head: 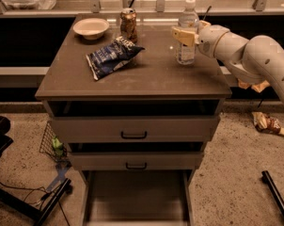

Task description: Place blue plastic bottle into bottom drawer

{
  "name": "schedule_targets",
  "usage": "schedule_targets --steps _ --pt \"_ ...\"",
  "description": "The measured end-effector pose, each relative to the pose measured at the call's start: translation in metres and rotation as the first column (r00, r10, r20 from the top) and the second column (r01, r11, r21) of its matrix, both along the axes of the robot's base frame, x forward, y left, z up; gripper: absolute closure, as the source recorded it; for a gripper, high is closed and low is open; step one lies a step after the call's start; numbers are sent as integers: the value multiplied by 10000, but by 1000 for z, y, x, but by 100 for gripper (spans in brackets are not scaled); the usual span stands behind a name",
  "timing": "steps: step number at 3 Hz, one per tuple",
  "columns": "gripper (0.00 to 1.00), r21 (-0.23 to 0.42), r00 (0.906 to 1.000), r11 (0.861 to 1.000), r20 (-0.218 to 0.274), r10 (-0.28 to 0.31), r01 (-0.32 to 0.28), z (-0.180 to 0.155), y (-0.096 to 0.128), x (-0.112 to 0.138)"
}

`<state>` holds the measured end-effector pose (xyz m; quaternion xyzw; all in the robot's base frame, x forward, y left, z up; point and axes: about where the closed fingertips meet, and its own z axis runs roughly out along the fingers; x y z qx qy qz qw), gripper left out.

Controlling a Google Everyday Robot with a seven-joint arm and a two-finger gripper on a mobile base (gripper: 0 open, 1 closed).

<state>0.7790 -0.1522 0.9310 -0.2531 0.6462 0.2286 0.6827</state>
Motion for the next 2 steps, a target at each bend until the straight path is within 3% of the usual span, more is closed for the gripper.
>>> schedule_targets --steps 1,2 --pt "84 6 10000 10000 -3 40 -40 0 3 0" --pt "100 11 10000 10000 -3 81 -81 0 6 0"
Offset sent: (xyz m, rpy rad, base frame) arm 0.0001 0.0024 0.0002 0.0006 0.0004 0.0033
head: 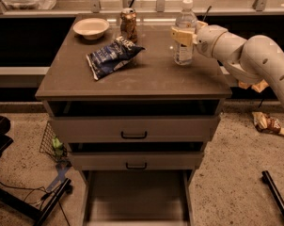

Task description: Place blue plastic bottle into bottom drawer

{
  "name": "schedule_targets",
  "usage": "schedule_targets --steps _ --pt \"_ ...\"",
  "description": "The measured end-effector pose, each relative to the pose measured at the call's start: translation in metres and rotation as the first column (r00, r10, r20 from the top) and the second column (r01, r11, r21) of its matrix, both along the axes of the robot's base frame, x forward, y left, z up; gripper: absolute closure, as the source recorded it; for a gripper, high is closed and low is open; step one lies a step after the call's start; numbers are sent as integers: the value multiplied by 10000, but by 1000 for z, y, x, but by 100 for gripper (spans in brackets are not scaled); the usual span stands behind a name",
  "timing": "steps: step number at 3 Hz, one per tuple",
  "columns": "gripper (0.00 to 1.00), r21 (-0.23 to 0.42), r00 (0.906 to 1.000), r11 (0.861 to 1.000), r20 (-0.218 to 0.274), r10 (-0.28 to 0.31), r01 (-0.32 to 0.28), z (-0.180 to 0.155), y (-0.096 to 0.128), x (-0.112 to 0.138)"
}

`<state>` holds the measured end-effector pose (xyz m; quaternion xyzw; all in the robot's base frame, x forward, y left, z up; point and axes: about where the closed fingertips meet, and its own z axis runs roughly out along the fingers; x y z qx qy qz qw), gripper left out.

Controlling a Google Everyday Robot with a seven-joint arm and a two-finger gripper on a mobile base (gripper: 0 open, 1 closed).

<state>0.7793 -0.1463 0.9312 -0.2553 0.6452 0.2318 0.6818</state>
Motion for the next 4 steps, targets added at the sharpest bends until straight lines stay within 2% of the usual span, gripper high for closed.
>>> schedule_targets --steps 1,2,3,4 --pt "100 345 9997 9994 246 84 -93 13 -3 -12" --pt "100 994 9971 9948 752 141 -216 46 -8 -76" --pt "100 1283 9979 9914 619 198 -276 42 -19 -136" --pt "100 1283 9991 9909 172 390 -409 16 -36 -205"
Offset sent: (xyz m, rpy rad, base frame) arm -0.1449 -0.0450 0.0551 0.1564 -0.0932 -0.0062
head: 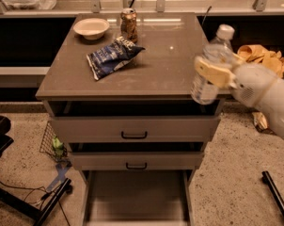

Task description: Place blue plastic bottle into bottom drawer

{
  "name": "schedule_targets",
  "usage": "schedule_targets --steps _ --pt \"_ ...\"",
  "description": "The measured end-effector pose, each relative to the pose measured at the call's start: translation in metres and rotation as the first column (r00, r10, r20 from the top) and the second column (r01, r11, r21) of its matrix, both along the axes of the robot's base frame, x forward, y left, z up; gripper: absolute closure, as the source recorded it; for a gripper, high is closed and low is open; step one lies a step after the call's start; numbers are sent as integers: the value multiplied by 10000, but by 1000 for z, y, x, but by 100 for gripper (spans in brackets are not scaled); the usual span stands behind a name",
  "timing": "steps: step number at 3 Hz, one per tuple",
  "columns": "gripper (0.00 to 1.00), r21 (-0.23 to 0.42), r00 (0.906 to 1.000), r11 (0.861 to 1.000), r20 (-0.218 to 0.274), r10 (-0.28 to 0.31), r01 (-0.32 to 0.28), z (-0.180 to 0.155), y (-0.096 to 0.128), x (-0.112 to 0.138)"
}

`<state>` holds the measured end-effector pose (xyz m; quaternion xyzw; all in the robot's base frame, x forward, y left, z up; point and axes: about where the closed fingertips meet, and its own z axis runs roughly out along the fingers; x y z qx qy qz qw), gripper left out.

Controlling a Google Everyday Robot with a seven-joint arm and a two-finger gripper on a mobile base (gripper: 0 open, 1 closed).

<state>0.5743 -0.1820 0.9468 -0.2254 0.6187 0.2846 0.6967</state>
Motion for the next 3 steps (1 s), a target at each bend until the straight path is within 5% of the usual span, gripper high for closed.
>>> schedule_targets --steps 1,3 --pt "100 -108 9997 9999 -240 78 -80 -44 -16 -62" --pt "100 -1688 9938 9810 -396 -1034 954 -161 -54 -152"
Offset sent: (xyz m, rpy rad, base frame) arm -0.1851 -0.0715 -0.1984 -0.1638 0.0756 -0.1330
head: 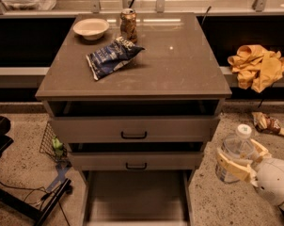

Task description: Place blue plastic bottle into bottom drawer

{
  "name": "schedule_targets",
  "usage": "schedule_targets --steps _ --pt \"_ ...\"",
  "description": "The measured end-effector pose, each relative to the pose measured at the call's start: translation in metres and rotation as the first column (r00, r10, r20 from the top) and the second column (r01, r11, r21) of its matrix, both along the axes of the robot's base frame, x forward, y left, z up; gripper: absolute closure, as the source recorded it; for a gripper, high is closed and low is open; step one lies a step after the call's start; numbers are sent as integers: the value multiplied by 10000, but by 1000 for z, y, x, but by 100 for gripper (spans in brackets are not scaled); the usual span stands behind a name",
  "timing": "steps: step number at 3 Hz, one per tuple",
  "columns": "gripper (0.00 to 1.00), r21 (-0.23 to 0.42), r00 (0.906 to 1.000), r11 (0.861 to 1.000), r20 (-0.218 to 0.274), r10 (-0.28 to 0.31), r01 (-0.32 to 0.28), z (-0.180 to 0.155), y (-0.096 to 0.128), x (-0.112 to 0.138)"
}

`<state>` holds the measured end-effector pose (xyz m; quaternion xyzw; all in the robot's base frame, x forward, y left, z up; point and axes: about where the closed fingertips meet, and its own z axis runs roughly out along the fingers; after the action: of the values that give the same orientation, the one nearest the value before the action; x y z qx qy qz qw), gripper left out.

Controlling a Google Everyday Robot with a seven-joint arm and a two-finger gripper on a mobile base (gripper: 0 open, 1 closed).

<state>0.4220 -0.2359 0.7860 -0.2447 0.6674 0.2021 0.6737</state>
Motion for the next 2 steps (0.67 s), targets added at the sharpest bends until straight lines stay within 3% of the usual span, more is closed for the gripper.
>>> schedule_targets --steps 1,2 --pt "100 0 10000 10000 0 1 -1 0 0 0" --pt "100 197 9996 9996 210 213 -217 -13 17 6"
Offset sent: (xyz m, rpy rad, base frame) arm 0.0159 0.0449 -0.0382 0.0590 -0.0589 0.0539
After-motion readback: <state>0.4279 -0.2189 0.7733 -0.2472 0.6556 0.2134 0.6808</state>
